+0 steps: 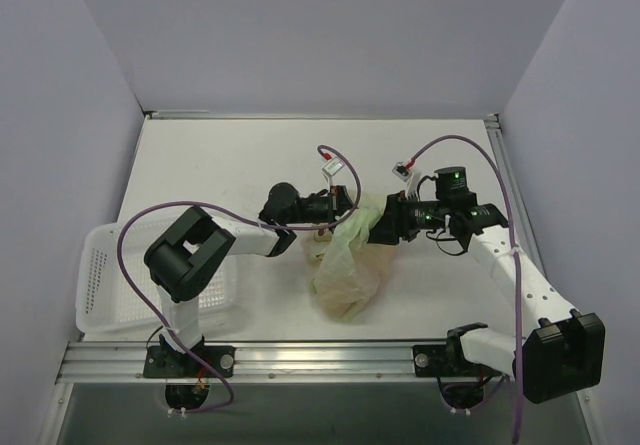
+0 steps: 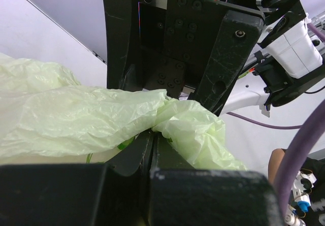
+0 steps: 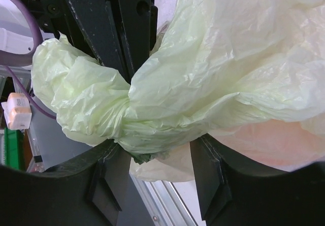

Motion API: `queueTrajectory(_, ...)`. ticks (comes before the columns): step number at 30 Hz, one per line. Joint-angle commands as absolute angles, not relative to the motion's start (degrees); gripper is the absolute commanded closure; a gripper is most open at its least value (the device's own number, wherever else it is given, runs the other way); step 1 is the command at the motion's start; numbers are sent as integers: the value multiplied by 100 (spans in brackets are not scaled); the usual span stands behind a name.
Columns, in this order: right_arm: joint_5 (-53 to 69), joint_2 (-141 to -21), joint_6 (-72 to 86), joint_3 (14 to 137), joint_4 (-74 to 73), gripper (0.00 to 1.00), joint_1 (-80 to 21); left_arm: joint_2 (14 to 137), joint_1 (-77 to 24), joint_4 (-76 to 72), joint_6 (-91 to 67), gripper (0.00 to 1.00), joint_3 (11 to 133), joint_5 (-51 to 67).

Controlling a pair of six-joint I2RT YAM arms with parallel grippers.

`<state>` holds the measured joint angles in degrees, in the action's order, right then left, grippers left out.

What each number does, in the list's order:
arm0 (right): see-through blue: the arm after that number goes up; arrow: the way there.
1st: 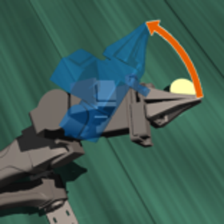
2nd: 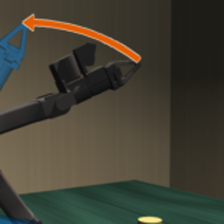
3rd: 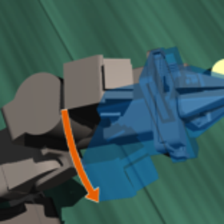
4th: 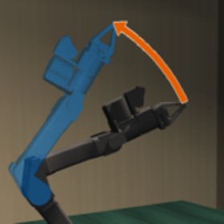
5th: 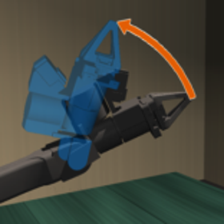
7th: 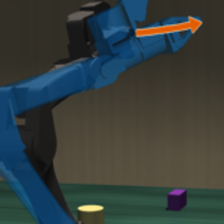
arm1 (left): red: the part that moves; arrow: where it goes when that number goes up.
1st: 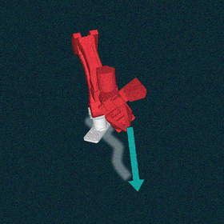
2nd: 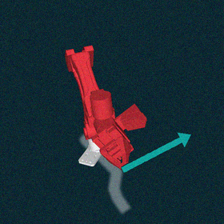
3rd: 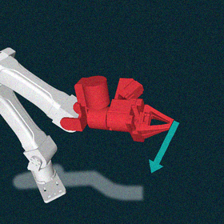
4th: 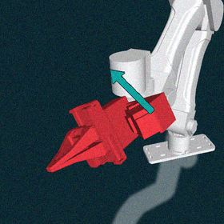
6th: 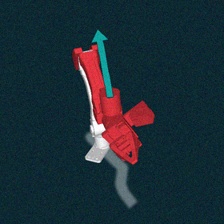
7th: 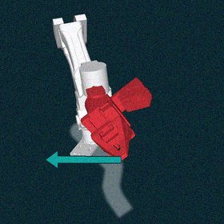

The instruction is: Place the fake fruits into the plastic bag and tie a complex knot

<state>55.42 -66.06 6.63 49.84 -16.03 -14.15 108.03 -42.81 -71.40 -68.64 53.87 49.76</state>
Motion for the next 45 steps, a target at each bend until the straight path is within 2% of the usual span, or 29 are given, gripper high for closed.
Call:
queueTrajectory(1,5273,-6741,686,5282,-1239,53,-1424,10740,-4377,-7620,-6882,99,5520,5177)
queueTrajectory(7,5511,-6724,519,5396,-1301,59,-1415,10714,-4342,-7594,-6926,82,5476,5326)
queueTrajectory(10,5563,-6698,379,5458,-1415,59,-1415,10696,-4289,-7541,-6935,78,5432,5326)
queueTrajectory(17,5528,-6618,115,5607,-1670,58,-1231,10670,-4280,-7541,-6926,76,5397,5361)
queueTrajectory(22,5528,-6566,44,5607,-1784,71,-1169,10688,-4271,-7541,-6935,75,5423,5361)
queueTrajectory(29,5599,-6469,-325,5581,-1951,90,-1134,10600,-4078,-7444,-6873,66,5519,5379)
queueTrajectory(34,5625,-6451,-544,5607,-2056,100,-1090,10547,-4017,-7400,-6847,64,5493,5423)
queueTrajectory(38,5625,-6442,-676,5634,-2118,100,-1064,10538,-3990,-7392,-6838,64,5493,5432)
queueTrajectory(40,5599,-6451,-703,5669,-2145,93,-1072,10538,-3990,-7400,-6847,64,5502,5432)
queueTrajectory(45,5651,-6478,-791,5695,-2162,100,-1046,10565,-4008,-7462,-6908,70,5528,5476)
